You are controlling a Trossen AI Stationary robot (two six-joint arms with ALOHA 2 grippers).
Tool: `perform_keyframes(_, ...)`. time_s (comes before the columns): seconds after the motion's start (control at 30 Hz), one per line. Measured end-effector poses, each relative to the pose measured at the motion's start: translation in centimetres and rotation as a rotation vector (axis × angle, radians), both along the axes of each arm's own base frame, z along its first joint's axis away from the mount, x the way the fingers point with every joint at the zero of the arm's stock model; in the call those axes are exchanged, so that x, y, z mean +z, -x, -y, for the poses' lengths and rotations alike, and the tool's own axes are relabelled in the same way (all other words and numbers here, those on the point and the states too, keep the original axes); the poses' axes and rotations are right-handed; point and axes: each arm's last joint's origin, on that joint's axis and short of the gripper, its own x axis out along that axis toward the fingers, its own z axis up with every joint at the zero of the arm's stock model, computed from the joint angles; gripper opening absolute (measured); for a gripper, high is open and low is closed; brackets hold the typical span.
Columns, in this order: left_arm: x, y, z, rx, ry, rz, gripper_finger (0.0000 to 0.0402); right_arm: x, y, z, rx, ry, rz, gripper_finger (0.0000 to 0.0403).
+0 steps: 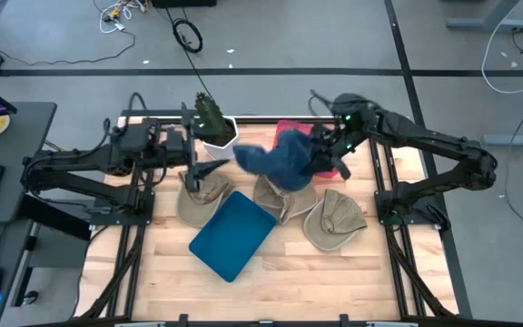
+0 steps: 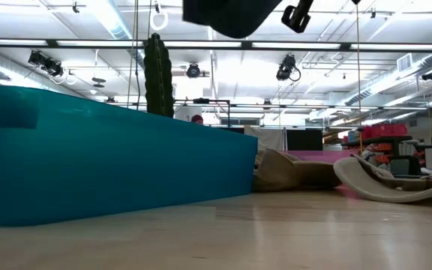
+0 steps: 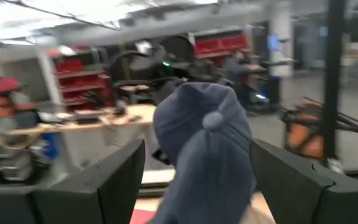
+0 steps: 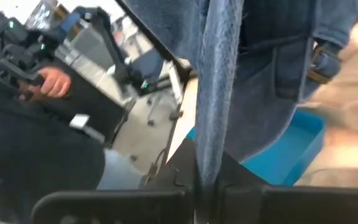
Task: Pick & Place hat
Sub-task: Put the blue cap into the pink bin
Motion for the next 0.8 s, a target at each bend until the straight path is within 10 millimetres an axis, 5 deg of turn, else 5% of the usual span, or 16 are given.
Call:
perform_keyframes(0.4, -2.5, -2.3, 0.5, -0.215, 0.105, -0.165, 0.0293, -2.8, -3.5, -1.8, 0.107, -0.032, -0.091, 0.0006)
perform_keyframes(0.8, -4.2, -4.0, 0.9, -0.375, 0.21, -0.27, 0.0293, -2.9, -3.8, -1.7, 0.091, -0.023, -0.086, 0.0005)
